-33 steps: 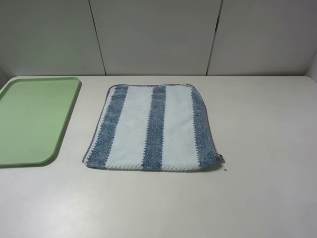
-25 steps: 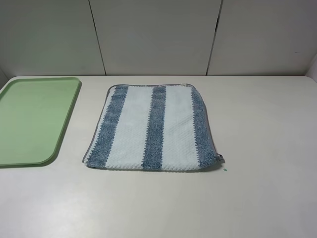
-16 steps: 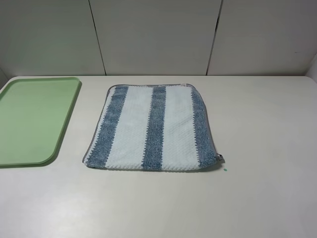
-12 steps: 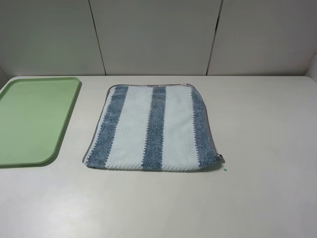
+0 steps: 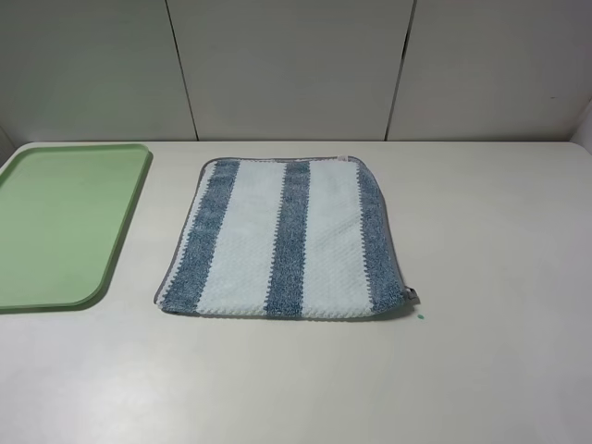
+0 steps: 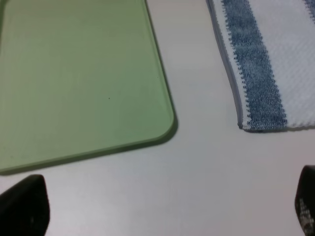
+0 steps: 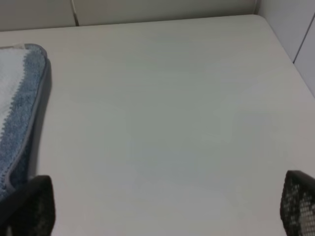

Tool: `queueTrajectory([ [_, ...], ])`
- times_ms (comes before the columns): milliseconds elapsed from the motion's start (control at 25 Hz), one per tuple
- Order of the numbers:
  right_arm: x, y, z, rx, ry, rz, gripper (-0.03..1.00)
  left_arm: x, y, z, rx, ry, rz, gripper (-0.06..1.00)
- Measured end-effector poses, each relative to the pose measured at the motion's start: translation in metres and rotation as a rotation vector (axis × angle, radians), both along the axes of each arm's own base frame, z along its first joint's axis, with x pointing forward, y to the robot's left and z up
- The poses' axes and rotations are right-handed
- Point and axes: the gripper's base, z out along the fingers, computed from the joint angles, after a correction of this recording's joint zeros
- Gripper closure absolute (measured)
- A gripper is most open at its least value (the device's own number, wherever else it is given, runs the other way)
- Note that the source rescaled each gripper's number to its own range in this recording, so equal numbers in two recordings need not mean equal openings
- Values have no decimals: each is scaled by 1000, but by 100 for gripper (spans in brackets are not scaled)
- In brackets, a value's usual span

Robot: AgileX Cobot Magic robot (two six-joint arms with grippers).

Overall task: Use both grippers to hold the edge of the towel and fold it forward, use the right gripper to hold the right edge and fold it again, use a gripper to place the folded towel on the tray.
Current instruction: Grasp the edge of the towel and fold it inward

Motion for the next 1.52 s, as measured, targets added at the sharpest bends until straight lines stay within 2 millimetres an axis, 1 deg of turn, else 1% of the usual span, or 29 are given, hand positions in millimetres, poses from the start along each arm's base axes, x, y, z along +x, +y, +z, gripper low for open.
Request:
queueTrajectory([
  [400, -1, 2, 1, 19, -5, 20, -3, -1, 0, 2, -1, -5, 1, -5],
  [560, -2, 2, 13, 20, -25, 20, -3, -5, 0, 13, 2, -37, 1, -3],
  [680, 5, 3, 28, 19, 0, 20, -3, 3, 0, 22, 2, 3, 0, -2],
  [840, 21, 2, 50, 4, 17, 14, -3, 24, 2, 34, 31, 80, -25, 0],
  [960, 39, 2, 64, -9, 47, 9, -3, 48, 4, 46, 82, 128, -68, 0],
  [1120, 68, 2, 75, -27, 93, 8, -3, 82, 4, 63, 125, 115, -141, 0],
  [1280, 100, 2, 73, -86, 176, 34, -3, 112, -6, 70, 190, 126, -287, 1],
  [1400, 126, 3, 64, -133, 258, 73, -3, 131, -20, 63, 272, 173, -415, 1],
  [1520, 145, 13, 57, -171, 287, 155, -3, 145, -37, 53, 354, 231, -538, 2],
])
